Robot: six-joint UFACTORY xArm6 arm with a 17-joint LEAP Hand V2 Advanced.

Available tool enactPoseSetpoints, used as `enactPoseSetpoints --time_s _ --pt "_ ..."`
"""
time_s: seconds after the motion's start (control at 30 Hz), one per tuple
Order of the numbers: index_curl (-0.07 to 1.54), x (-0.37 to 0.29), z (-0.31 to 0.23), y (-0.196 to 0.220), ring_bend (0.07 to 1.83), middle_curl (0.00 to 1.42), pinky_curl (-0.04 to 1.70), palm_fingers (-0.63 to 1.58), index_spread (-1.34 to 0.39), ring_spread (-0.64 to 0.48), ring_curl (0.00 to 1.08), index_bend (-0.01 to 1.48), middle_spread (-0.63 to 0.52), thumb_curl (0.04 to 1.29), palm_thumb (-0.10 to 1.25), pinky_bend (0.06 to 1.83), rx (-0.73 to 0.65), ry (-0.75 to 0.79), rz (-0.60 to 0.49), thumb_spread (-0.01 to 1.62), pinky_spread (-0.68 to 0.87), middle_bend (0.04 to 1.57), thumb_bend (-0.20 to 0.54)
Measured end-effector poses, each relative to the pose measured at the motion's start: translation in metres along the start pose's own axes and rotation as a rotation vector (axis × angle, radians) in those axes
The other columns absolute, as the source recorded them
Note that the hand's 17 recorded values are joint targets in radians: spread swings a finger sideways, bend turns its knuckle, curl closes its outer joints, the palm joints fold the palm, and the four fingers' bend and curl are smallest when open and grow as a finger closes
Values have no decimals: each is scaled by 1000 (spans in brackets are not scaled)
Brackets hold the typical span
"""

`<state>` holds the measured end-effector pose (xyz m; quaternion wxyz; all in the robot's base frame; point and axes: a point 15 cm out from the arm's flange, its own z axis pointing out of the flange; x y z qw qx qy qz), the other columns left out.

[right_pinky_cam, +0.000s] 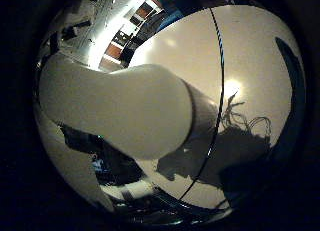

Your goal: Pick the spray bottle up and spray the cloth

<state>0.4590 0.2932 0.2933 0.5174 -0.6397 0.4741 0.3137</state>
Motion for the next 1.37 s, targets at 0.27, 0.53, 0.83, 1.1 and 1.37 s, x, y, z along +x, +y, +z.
enactPoseSetpoints --time_s 0.27,0.53,0.83,1.1,1.37 --pt "779 -3 2 6 1130 648 495 575 -422 -245 524 146 -196 544 810 1247 -34 -5 -16 984 -383 572 -24" --pt "631 -4 -6 8 954 559 403 236 -399 -173 455 205 -103 476 736 1072 -52 1 -32 1032 -53 451 -27" --pt "527 4 -44 -4 846 487 288 260 -344 -133 407 195 -69 434 696 1030 -24 62 -59 1033 183 403 -26" --pt "482 -6 -83 -15 804 459 180 301 -324 -132 389 195 -68 419 689 1050 9 107 -112 1039 211 397 -24" --pt "465 -16 -126 -16 782 448 63 331 -322 -134 374 198 -69 416 690 1081 27 150 -149 1040 240 399 -24"
